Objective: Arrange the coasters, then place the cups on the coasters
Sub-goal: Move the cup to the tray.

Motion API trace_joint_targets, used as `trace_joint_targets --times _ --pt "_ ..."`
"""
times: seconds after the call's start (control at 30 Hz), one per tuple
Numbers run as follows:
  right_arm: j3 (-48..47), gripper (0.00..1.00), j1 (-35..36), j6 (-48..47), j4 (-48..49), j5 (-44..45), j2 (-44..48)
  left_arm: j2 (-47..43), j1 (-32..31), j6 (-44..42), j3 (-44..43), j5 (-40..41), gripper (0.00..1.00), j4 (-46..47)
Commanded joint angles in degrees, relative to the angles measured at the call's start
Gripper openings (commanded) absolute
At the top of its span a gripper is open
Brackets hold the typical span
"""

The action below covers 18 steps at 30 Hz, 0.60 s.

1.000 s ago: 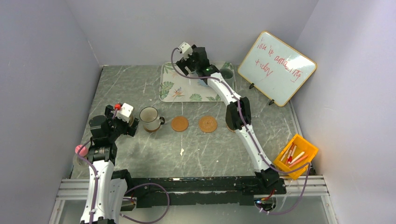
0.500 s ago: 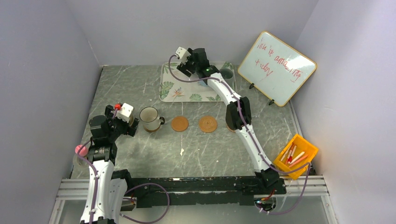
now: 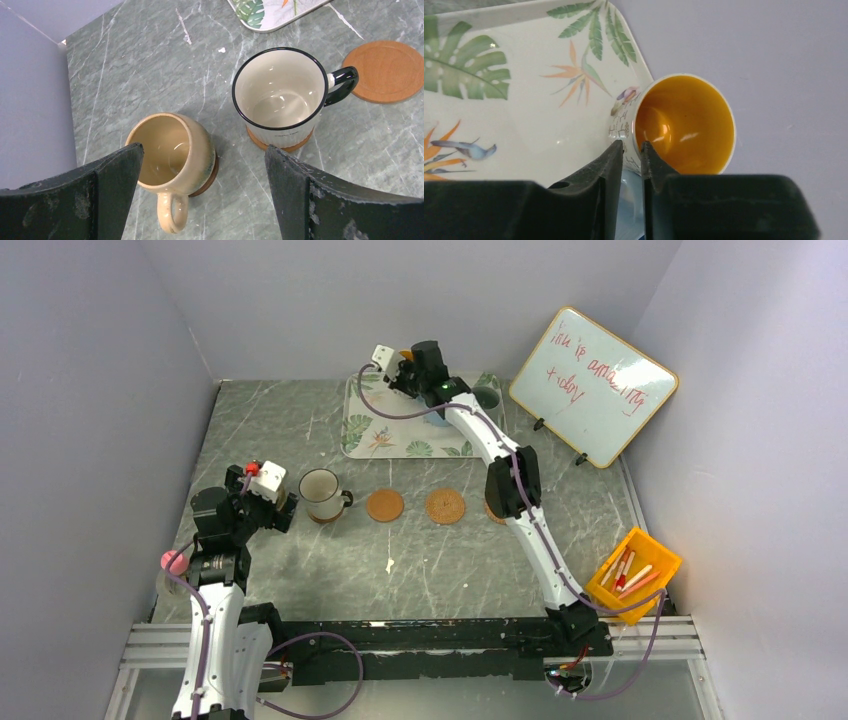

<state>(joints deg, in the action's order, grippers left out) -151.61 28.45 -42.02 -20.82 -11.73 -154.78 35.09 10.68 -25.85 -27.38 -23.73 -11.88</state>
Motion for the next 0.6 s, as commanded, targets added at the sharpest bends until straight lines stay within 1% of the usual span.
trace_joint_targets --times 0.0,0.17,0.23,0.33,0.47,0.57 --pt "1.7 0.25 0.7 -0.9 -7.7 -2.6 1.3 -0.3 0.1 -0.6 -0.3 -1.5 0.96 0.2" --pt "2.0 0.26 1.3 -3.3 -8.8 -1.9 1.5 -0.4 0.1 -0.6 -0.3 -1.4 0.96 0.1" --pt "2.8 0.27 1.5 -4.4 -8.5 -0.4 1.5 -0.3 0.2 -0.6 -0.3 -1.4 0.96 0.2" --pt "3.8 0.31 1.9 -5.8 -6.2 3.3 1.5 -0.3 0.1 -0.6 -0.2 -1.4 0.96 0.3" --pt "4.5 0.32 1.9 -6.9 -2.8 7.6 1.7 -0.3 0.1 -0.5 -0.3 -1.4 0.96 0.3" --pt "7.1 0.31 2.3 -8.6 1.8 11.5 2.1 -0.2 0.1 -0.6 -0.2 -1.3 0.96 0.3"
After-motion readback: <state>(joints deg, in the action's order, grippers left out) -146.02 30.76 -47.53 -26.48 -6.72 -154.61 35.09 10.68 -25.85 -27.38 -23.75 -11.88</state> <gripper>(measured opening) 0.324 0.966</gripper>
